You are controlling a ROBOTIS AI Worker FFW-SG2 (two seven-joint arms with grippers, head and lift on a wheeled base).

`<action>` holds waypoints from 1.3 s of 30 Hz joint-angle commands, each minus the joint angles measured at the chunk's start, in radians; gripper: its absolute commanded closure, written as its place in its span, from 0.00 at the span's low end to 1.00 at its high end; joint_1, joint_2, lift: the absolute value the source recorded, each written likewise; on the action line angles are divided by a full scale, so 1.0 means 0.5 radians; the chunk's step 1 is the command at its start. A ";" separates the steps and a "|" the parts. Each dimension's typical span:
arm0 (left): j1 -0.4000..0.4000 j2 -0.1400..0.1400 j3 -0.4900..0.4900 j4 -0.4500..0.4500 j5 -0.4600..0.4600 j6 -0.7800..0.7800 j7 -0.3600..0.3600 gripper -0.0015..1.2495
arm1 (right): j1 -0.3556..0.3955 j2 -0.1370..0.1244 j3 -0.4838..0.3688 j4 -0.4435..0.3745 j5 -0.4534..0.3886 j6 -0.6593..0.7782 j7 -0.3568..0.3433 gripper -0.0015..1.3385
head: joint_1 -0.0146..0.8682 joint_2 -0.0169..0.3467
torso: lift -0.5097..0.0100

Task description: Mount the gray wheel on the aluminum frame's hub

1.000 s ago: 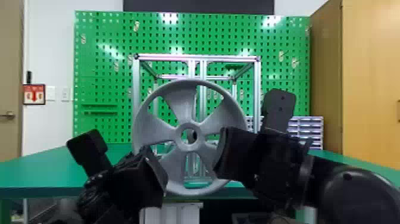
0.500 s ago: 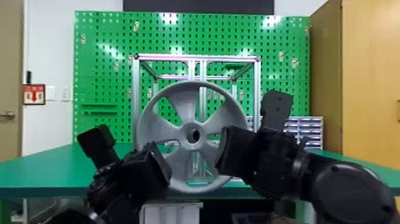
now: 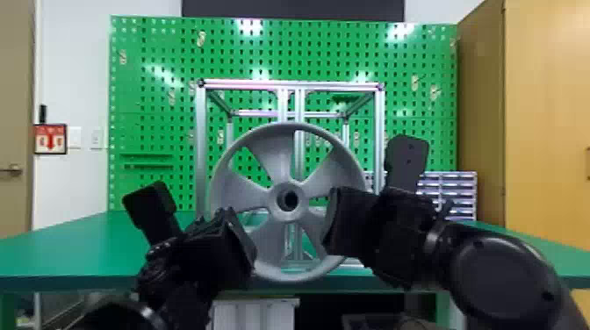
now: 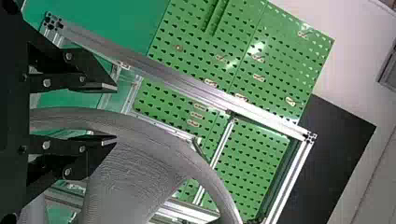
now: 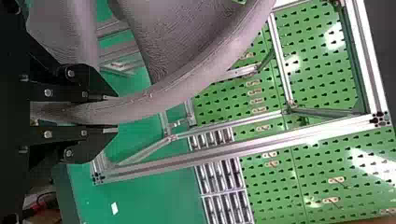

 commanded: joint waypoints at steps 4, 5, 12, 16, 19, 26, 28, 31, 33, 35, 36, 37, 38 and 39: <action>-0.040 -0.015 -0.027 0.080 -0.030 -0.040 -0.010 0.66 | -0.028 0.000 0.019 0.066 0.081 -0.043 0.071 0.95 | 0.01 0.06 | 0.02; -0.049 -0.021 -0.030 0.098 -0.033 -0.043 -0.013 0.66 | -0.031 0.000 0.019 0.075 0.087 -0.046 0.077 0.95 | 0.01 0.06 | 0.02; -0.083 -0.027 -0.039 0.163 -0.040 -0.059 -0.025 0.66 | -0.053 -0.003 0.034 0.096 0.121 -0.049 0.086 0.95 | 0.01 0.06 | 0.02; -0.083 -0.027 -0.033 0.163 -0.043 -0.062 -0.025 0.66 | -0.059 -0.009 0.025 0.099 0.127 -0.049 0.086 0.95 | 0.01 0.06 | 0.02; -0.086 -0.027 -0.036 0.166 -0.043 -0.062 -0.025 0.65 | -0.062 -0.012 0.028 0.099 0.136 -0.052 0.086 0.95 | 0.01 0.06 | 0.02; -0.077 -0.031 -0.042 0.166 -0.046 -0.065 -0.025 0.65 | -0.068 -0.021 0.025 0.112 0.146 -0.049 0.086 0.95 | 0.01 0.06 | 0.02; -0.074 -0.027 -0.039 0.166 -0.046 -0.065 -0.025 0.65 | -0.068 -0.025 0.025 0.112 0.152 -0.049 0.086 0.95 | 0.01 0.06 | 0.02; -0.071 -0.027 -0.039 0.169 -0.043 -0.065 -0.025 0.65 | -0.065 -0.031 0.028 0.115 0.158 -0.049 0.086 0.95 | 0.01 0.06 | 0.02; -0.071 -0.031 -0.033 0.169 -0.043 -0.065 -0.025 0.65 | -0.065 -0.034 0.022 0.121 0.158 -0.049 0.086 0.95 | 0.01 0.06 | 0.02; -0.071 -0.031 -0.033 0.169 -0.046 -0.065 -0.025 0.65 | -0.065 -0.037 0.019 0.127 0.158 -0.049 0.086 0.95 | 0.01 0.06 | 0.02; -0.071 -0.031 -0.033 0.169 -0.046 -0.065 -0.025 0.65 | -0.068 -0.034 0.019 0.127 0.158 -0.049 0.086 0.95 | 0.01 0.06 | 0.02; -0.071 -0.031 -0.033 0.169 -0.052 -0.065 -0.025 0.65 | -0.068 -0.037 0.019 0.130 0.158 -0.049 0.089 0.95 | 0.01 0.06 | 0.02; -0.071 -0.031 -0.030 0.169 -0.058 -0.065 -0.025 0.65 | -0.071 -0.037 0.019 0.133 0.158 -0.049 0.089 0.95 | 0.01 0.06 | 0.02; -0.071 -0.031 -0.030 0.169 -0.058 -0.065 -0.025 0.65 | -0.071 -0.034 0.019 0.139 0.158 -0.049 0.092 0.95 | 0.01 0.06 | 0.02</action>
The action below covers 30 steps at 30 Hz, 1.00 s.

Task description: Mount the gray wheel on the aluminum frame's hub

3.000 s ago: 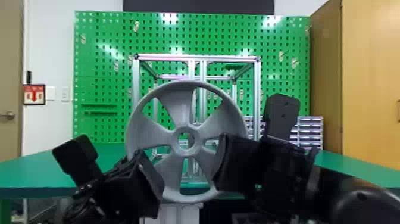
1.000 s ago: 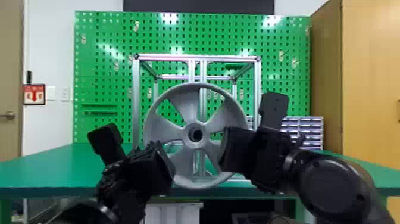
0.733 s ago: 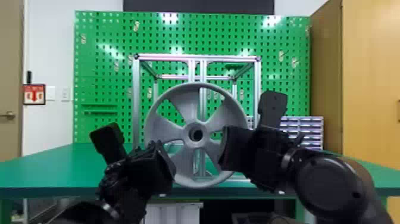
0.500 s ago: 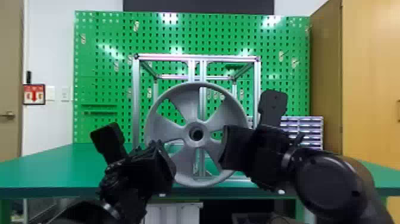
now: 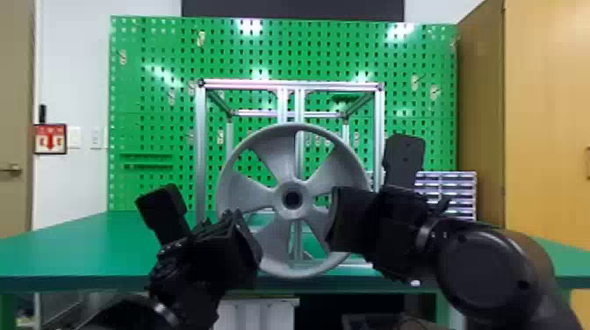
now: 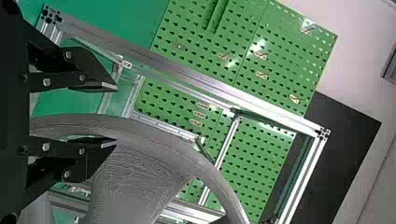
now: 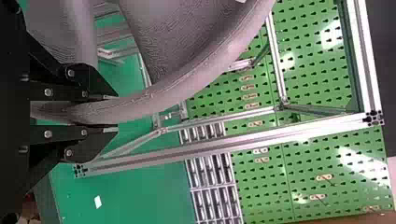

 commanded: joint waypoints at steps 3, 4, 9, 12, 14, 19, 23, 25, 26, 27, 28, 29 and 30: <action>-0.003 -0.001 0.001 0.003 -0.022 0.000 0.000 0.65 | -0.010 0.001 -0.008 0.028 0.010 0.000 0.047 0.95 | 0.01 0.06 | 0.02; -0.003 -0.001 0.001 0.003 -0.028 0.000 0.000 0.65 | -0.013 -0.002 -0.011 0.037 0.013 0.000 0.053 0.95 | 0.01 0.06 | 0.02; -0.012 -0.001 0.004 0.009 -0.038 0.000 0.000 0.65 | -0.023 0.001 -0.014 0.071 0.040 0.000 0.093 0.95 | 0.01 0.06 | 0.02; -0.012 -0.001 0.004 0.018 -0.041 0.000 0.000 0.65 | -0.032 0.001 -0.011 0.092 0.047 0.000 0.106 0.95 | 0.01 0.06 | 0.02; -0.015 -0.001 0.004 0.022 -0.044 0.000 0.000 0.65 | -0.038 0.001 -0.011 0.105 0.056 0.000 0.109 0.95 | 0.01 0.06 | 0.02; -0.028 -0.001 0.007 0.052 -0.053 0.000 0.000 0.65 | -0.059 0.001 -0.011 0.157 0.080 0.000 0.155 0.95 | 0.01 0.06 | 0.02; -0.052 -0.001 0.010 0.101 -0.053 0.000 0.000 0.64 | -0.081 0.004 -0.008 0.212 0.099 -0.006 0.185 0.95 | 0.01 0.06 | 0.02; -0.064 -0.001 0.010 0.120 -0.059 0.000 0.000 0.64 | -0.090 0.004 -0.001 0.224 0.108 -0.006 0.188 0.95 | 0.01 0.06 | 0.02; -0.067 -0.001 0.013 0.132 -0.062 0.000 0.000 0.64 | -0.093 0.007 -0.001 0.234 0.114 -0.009 0.191 0.95 | 0.01 0.06 | 0.02; -0.074 -0.001 0.016 0.141 -0.065 0.000 0.000 0.64 | -0.099 0.007 -0.001 0.240 0.120 -0.012 0.191 0.95 | 0.01 0.06 | 0.02; -0.080 -0.001 0.016 0.150 -0.068 0.000 0.000 0.64 | -0.108 0.007 0.002 0.255 0.123 -0.015 0.198 0.95 | 0.01 0.06 | 0.02; -0.083 -0.001 0.019 0.157 -0.068 0.000 0.000 0.64 | -0.115 0.007 -0.001 0.264 0.126 -0.015 0.201 0.95 | 0.01 0.06 | 0.02; -0.086 -0.001 0.019 0.163 -0.074 0.000 0.000 0.64 | -0.118 0.007 0.002 0.273 0.129 -0.015 0.204 0.95 | 0.01 0.06 | 0.02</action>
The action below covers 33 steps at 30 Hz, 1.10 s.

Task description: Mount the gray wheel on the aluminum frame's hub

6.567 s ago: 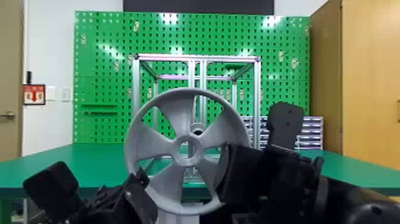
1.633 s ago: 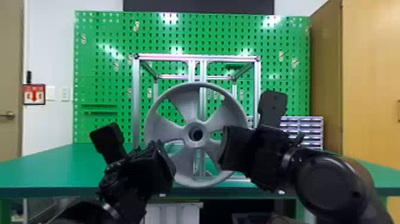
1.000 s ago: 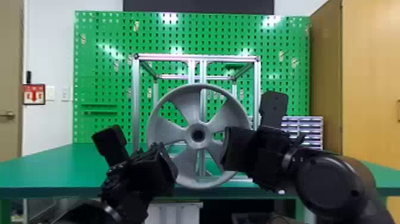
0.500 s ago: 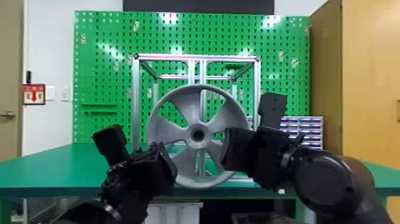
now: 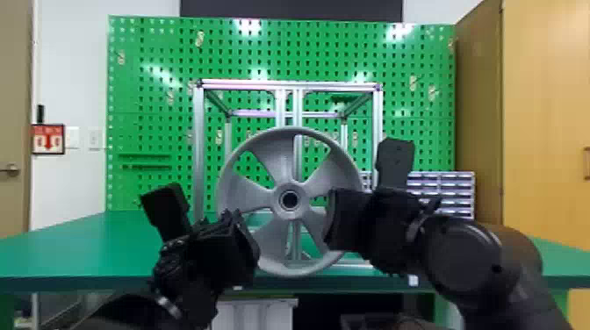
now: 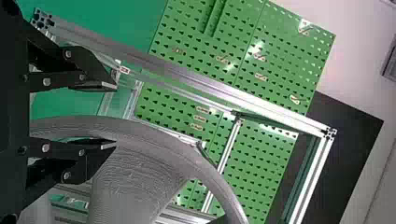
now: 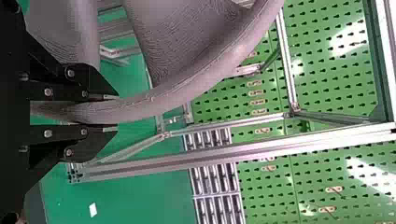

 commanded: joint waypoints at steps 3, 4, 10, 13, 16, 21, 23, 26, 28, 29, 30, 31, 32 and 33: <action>-0.026 -0.003 0.008 0.056 -0.028 0.000 0.001 0.64 | -0.033 0.004 0.004 0.059 0.028 -0.014 0.009 0.95 | 0.01 0.06 | 0.02; -0.029 -0.006 0.012 0.071 -0.031 0.000 0.001 0.64 | -0.036 0.007 0.010 0.075 0.037 -0.023 0.013 0.95 | 0.01 0.06 | 0.02; -0.044 -0.012 0.024 0.127 -0.034 0.000 0.001 0.63 | -0.042 0.023 0.023 0.115 0.061 -0.048 0.016 0.95 | 0.01 0.06 | 0.02; -0.047 -0.012 0.024 0.133 -0.043 0.000 0.001 0.63 | -0.042 0.029 0.026 0.121 0.080 -0.054 0.016 0.95 | 0.01 0.06 | 0.02; -0.053 -0.015 0.024 0.142 -0.046 0.000 0.001 0.63 | -0.045 0.032 0.029 0.127 0.080 -0.060 0.016 0.95 | 0.01 0.06 | 0.02; -0.053 -0.012 0.024 0.142 -0.056 0.000 -0.002 0.63 | -0.045 0.032 0.032 0.127 0.083 -0.063 0.016 0.95 | 0.01 0.06 | 0.02; -0.053 -0.015 0.024 0.142 -0.056 0.000 -0.005 0.63 | -0.045 0.032 0.035 0.127 0.083 -0.063 0.016 0.95 | 0.01 0.06 | 0.02; -0.060 -0.015 0.015 0.142 -0.056 0.000 -0.012 0.63 | -0.042 0.035 0.035 0.127 0.083 -0.066 0.016 0.95 | 0.01 0.06 | 0.02; -0.063 -0.015 0.015 0.142 -0.052 0.000 -0.012 0.62 | -0.042 0.038 0.035 0.127 0.083 -0.072 0.016 0.95 | 0.01 0.06 | 0.02; -0.066 -0.015 0.015 0.142 -0.052 0.000 -0.012 0.62 | -0.042 0.038 0.038 0.127 0.083 -0.072 0.016 0.95 | 0.01 0.06 | 0.02; -0.069 -0.015 0.015 0.142 -0.052 0.000 -0.015 0.62 | -0.042 0.038 0.038 0.127 0.083 -0.072 0.016 0.95 | 0.01 0.06 | 0.02; -0.069 -0.015 0.015 0.142 -0.052 0.000 -0.015 0.62 | -0.042 0.038 0.041 0.127 0.083 -0.072 0.016 0.95 | 0.01 0.06 | 0.02; -0.072 -0.015 0.015 0.142 -0.052 0.003 -0.015 0.62 | -0.042 0.038 0.041 0.127 0.083 -0.075 0.019 0.95 | 0.01 0.06 | 0.02; -0.075 -0.015 0.012 0.142 -0.052 0.000 -0.015 0.62 | -0.042 0.038 0.038 0.127 0.083 -0.075 0.016 0.95 | 0.01 0.06 | 0.02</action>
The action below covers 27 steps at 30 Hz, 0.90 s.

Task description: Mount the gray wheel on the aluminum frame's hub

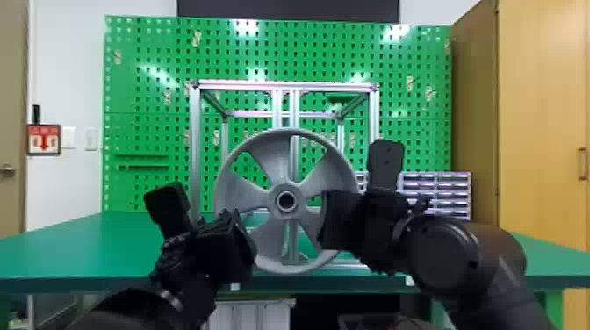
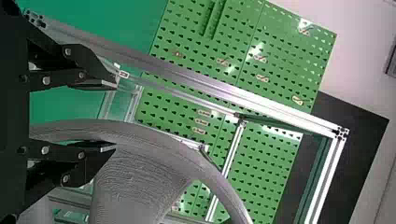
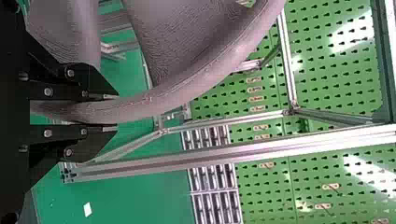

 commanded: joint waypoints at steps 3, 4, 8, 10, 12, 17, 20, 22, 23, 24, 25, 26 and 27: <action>-0.009 0.000 -0.008 -0.001 0.002 0.000 0.010 0.62 | 0.000 -0.002 0.001 0.000 0.003 -0.004 0.003 0.95 | 0.01 0.06 | 0.02; -0.009 0.000 -0.008 -0.001 0.002 0.000 0.010 0.62 | -0.003 -0.002 0.001 0.000 0.006 -0.004 0.003 0.95 | 0.01 0.06 | 0.02; -0.009 -0.003 -0.020 -0.001 0.002 0.000 -0.002 0.62 | 0.000 -0.005 0.001 0.003 0.015 -0.025 0.006 0.95 | 0.01 0.06 | 0.02; -0.009 -0.003 -0.023 -0.004 0.002 0.000 -0.012 0.62 | 0.000 -0.005 -0.002 0.009 0.018 -0.031 0.015 0.95 | 0.01 0.06 | 0.02; -0.009 -0.003 -0.029 -0.004 0.005 -0.009 -0.018 0.61 | 0.000 -0.005 -0.005 0.015 0.018 -0.037 0.021 0.95 | 0.01 0.06 | 0.02; -0.009 -0.006 -0.045 -0.004 0.014 -0.009 -0.030 0.59 | 0.006 -0.005 -0.005 0.027 0.021 -0.053 0.027 0.94 | 0.01 0.06 | 0.02; -0.009 -0.006 -0.054 -0.007 0.014 -0.009 -0.033 0.59 | 0.009 -0.002 -0.005 0.027 0.021 -0.062 0.027 0.94 | 0.01 0.06 | 0.02; -0.012 -0.006 -0.054 -0.010 0.017 -0.009 -0.036 0.58 | 0.009 -0.002 -0.002 0.027 0.018 -0.065 0.027 0.92 | 0.01 0.06 | 0.02; -0.012 -0.006 -0.054 -0.013 0.017 -0.009 -0.036 0.58 | 0.009 -0.002 -0.002 0.027 0.018 -0.068 0.027 0.90 | 0.01 0.06 | 0.02; -0.012 -0.006 -0.054 -0.016 0.020 -0.009 -0.039 0.58 | 0.013 -0.002 -0.005 0.027 0.018 -0.071 0.027 0.89 | 0.01 0.06 | 0.02; -0.012 -0.006 -0.054 -0.016 0.023 -0.009 -0.045 0.58 | 0.013 -0.002 -0.005 0.030 0.012 -0.071 0.027 0.87 | 0.01 0.06 | 0.02; -0.012 -0.006 -0.054 -0.019 0.023 -0.009 -0.051 0.57 | 0.013 -0.002 -0.005 0.030 0.006 -0.074 0.027 0.84 | 0.01 0.06 | 0.02; -0.015 -0.006 -0.051 -0.019 0.023 -0.006 -0.051 0.57 | 0.016 -0.002 -0.005 0.030 0.006 -0.077 0.027 0.82 | 0.01 0.06 | 0.02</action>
